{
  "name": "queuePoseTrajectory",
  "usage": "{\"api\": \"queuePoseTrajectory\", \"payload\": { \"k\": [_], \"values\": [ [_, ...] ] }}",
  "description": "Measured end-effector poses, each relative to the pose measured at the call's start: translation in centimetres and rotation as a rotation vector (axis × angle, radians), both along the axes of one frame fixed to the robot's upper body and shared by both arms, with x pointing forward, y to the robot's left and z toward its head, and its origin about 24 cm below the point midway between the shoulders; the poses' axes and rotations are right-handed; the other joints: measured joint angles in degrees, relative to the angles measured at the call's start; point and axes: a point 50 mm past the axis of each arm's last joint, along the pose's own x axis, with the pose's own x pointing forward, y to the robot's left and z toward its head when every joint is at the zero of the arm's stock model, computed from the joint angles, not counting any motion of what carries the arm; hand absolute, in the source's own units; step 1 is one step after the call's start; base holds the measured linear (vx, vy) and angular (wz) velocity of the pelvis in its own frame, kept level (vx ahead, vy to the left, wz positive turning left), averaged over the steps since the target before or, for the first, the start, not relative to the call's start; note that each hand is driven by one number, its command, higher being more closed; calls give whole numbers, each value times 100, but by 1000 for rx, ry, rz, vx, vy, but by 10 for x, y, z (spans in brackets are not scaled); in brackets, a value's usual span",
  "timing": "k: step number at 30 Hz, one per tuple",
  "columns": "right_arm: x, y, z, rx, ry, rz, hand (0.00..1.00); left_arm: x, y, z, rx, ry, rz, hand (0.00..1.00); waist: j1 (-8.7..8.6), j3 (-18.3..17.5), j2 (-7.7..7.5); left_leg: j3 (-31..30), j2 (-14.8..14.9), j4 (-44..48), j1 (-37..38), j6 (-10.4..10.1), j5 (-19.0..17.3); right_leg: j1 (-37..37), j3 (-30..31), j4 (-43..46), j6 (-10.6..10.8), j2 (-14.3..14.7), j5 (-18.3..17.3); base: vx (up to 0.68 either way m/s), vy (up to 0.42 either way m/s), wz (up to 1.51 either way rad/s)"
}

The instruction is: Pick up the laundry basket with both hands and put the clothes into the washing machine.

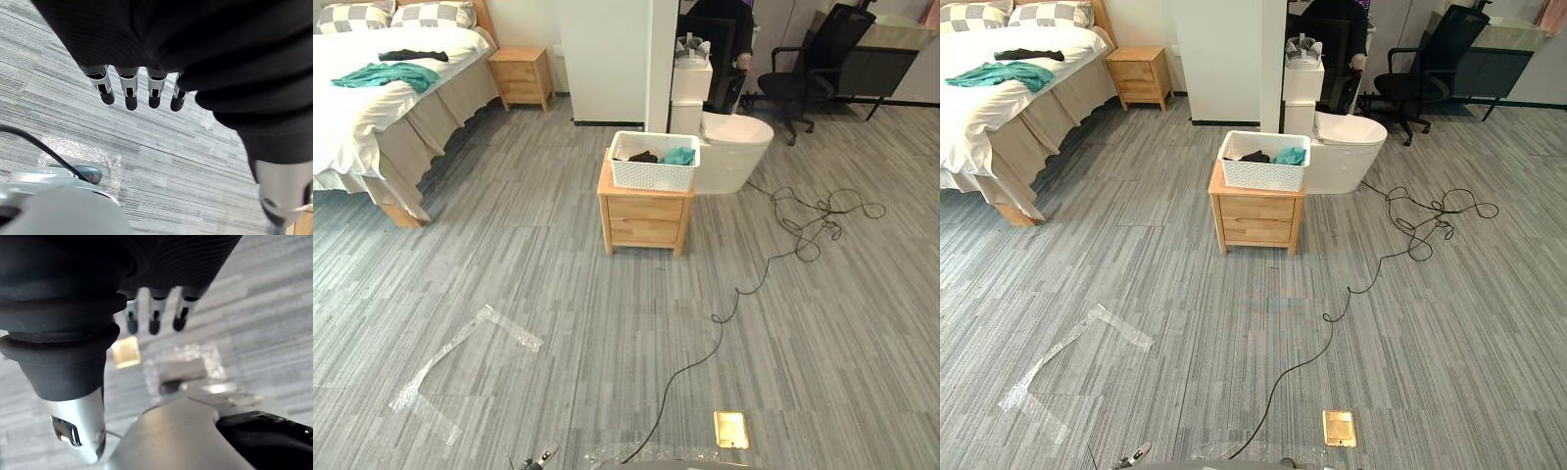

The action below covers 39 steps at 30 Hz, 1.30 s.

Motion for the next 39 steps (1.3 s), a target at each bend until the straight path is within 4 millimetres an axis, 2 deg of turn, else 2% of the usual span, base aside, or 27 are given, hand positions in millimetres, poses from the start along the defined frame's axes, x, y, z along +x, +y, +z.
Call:
{"api": "queuePoseTrajectory", "payload": {
  "k": [3,4,6,12,26,29,30,31,32,33,34,35,36,37,38,39],
  "values": [
    [10,3,0,10,-28,-18,0,5,1,0,-14,-18,63,0,-50,-4,-23,15,-6,-27,69,-2,-1,102,-55,-89,17,-2,6,100,18,2],
    [16,4,1,14,-45,-28,0,4,0,0,-20,-20,80,0,-119,-2,-11,15,-3,-84,153,-4,-2,167,-117,-103,63,0,-7,56,7,4],
    [23,5,2,16,-59,-31,0,8,-2,0,-28,-36,102,0,-123,2,4,21,4,-131,224,-17,-11,213,-139,-103,159,3,-30,26,5,2],
    [37,16,2,44,-90,-25,0,15,-10,-1,-50,-53,114,0,-121,13,0,121,7,-154,282,-41,-26,243,-134,-103,171,3,-36,-20,1,-4],
    [37,19,2,59,-97,-54,0,14,-13,-2,-61,-50,127,0,-107,38,-25,356,11,-211,416,-34,-25,249,37,-86,124,16,-5,-49,-12,-7],
    [42,18,3,60,-110,-61,0,17,-14,-1,-62,-58,122,0,-119,184,-61,405,-2,-157,338,21,-98,119,114,113,172,-4,-83,-23,8,-15],
    [45,17,3,62,-119,-74,0,21,-14,-1,-61,-70,116,0,-130,211,-9,383,-30,-49,203,130,-181,-122,83,490,221,-66,-326,-50,17,7],
    [46,17,4,65,-128,-90,0,24,-14,0,-61,-78,110,0,-141,288,-32,354,-60,40,152,164,-253,-226,14,744,297,-133,-471,-18,48,37],
    [48,13,5,66,-147,-134,0,30,-13,1,-58,-92,93,0,-168,463,-102,279,-128,192,159,242,-348,-411,-113,1334,475,-310,-769,26,80,49],
    [48,11,6,64,-153,-150,0,33,-13,2,-56,-96,78,0,-199,531,-62,216,-169,256,180,283,-395,-523,-164,1742,584,-402,-882,5,91,46],
    [47,7,6,61,-159,-183,0,36,-12,3,-55,-102,65,0,-172,669,-95,198,-197,278,203,354,-446,-906,-282,2685,614,-553,-933,41,113,26],
    [52,6,8,74,-187,-217,0,40,-8,4,-39,-106,33,0,-148,781,-22,167,-245,308,337,427,-495,-1603,-409,4116,336,-811,-860,83,83,14],
    [53,5,8,82,-194,-227,0,42,-7,5,-35,-108,14,0,-147,839,-67,153,-260,307,438,463,-521,-1742,-466,4505,298,-914,-919,148,71,7],
    [54,4,8,86,-201,-240,0,43,-4,6,-22,-108,-8,0,-139,920,-115,144,-256,300,606,461,-592,-1872,-575,4793,318,-991,-1016,183,43,-9],
    [52,4,8,88,-193,-246,0,42,0,6,-9,-98,-29,0,-140,939,-112,147,-213,265,748,364,-656,-2021,-768,4645,333,-1029,-1095,248,58,-16],
    [53,4,8,89,-196,-249,0,43,2,6,-13,-101,-37,0,-200,939,-102,146,-127,190,833,271,-723,-2114,-1017,3956,332,-967,-1065,278,53,-13]
  ]
}}
